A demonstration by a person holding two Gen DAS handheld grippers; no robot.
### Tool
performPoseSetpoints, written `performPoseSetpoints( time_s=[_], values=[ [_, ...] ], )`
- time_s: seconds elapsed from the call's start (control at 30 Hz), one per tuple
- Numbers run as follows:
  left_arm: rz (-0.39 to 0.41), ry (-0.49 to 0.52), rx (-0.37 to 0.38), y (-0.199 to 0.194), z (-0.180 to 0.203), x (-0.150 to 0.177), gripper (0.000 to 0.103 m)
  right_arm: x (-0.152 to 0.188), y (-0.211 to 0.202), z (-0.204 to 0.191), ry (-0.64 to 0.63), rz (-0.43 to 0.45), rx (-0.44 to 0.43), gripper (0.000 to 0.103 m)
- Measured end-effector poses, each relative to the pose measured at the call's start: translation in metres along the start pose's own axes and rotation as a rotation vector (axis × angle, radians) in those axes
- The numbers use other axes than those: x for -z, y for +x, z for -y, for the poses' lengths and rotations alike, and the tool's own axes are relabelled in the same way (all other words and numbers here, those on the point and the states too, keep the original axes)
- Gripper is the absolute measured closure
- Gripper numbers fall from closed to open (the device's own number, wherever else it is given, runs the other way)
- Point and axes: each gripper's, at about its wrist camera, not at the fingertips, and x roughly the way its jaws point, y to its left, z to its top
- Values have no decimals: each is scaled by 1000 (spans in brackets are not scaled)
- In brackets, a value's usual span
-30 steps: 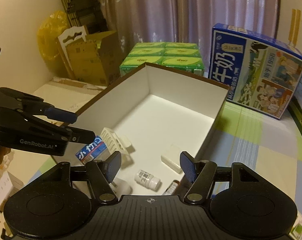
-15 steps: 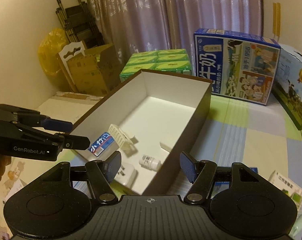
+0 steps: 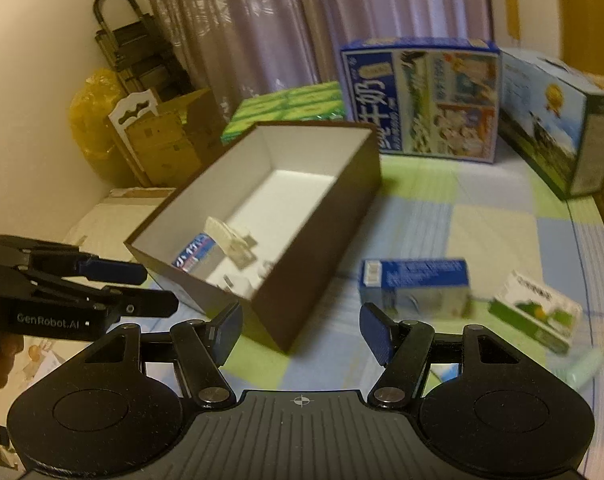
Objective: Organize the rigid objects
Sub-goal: 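Withdraw both tools from the box back toward the table, then move the right gripper to the blue tube while the left approaches the blue medicine box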
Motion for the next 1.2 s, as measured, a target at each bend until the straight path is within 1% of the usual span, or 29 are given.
performPoseSetpoints(
  time_s=[0.3,0.6,0.9,1.07,1.2],
  values=[
    [-61,17,60,18,48,19,51,34,-30,45,87,-45,43,41],
    [-91,47,98,41,88,28,51,60,-48,81,153,-70,79,41],
    [-137,56,102,64,111,33,51,70,-51,106,159,-82,112,41],
    [-158,59,96,78,118,32,52,75,-46,115,129,-100,132,41],
    [-171,65,92,90,123,29,52,77,-36,121,90,-116,130,41]
  ],
)
